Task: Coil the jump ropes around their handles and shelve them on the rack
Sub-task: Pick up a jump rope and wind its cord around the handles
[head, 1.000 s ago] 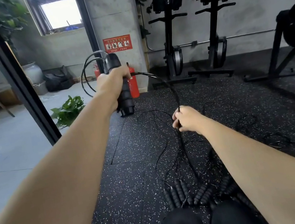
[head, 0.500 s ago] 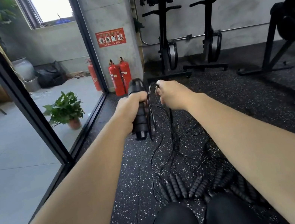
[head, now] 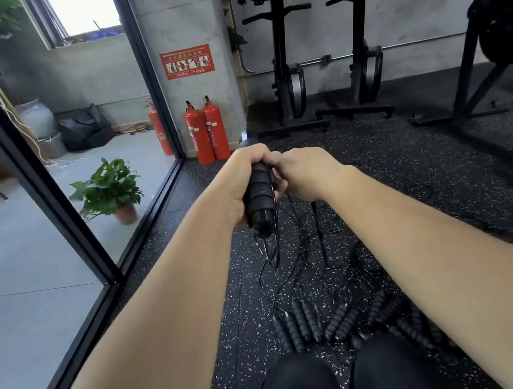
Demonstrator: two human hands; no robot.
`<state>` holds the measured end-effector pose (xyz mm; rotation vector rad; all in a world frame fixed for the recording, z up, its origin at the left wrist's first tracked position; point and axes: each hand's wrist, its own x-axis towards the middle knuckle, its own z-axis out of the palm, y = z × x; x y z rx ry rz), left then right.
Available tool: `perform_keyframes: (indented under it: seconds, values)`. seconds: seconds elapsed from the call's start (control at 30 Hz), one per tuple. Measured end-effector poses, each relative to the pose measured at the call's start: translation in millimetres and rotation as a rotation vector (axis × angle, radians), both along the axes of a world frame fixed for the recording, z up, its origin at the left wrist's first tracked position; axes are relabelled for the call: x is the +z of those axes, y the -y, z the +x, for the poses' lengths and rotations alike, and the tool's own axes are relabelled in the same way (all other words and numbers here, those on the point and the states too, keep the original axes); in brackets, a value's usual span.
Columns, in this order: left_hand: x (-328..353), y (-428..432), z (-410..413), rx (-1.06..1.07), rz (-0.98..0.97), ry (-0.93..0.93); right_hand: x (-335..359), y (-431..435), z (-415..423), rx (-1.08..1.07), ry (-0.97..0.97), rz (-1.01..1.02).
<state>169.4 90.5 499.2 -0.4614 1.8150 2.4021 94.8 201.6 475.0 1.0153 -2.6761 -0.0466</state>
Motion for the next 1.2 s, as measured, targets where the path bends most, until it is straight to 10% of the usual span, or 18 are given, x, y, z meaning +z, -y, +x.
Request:
perform_keyframes:
  seconds: [0.5,0.93,1.2]
  values:
    - [3,-5,1,-0.159,-0.119,-0.113,-24,-15,-4,-0.04,0.031,-0.074]
    - [48,39,14,0.069,0.088,-0.426,-81,-31,-14,-0.371,0.584,-0.351]
    - [23,59,13,0.206,-1.32,0.218,-47,-23,-7,-0.256,0.306,-0.197]
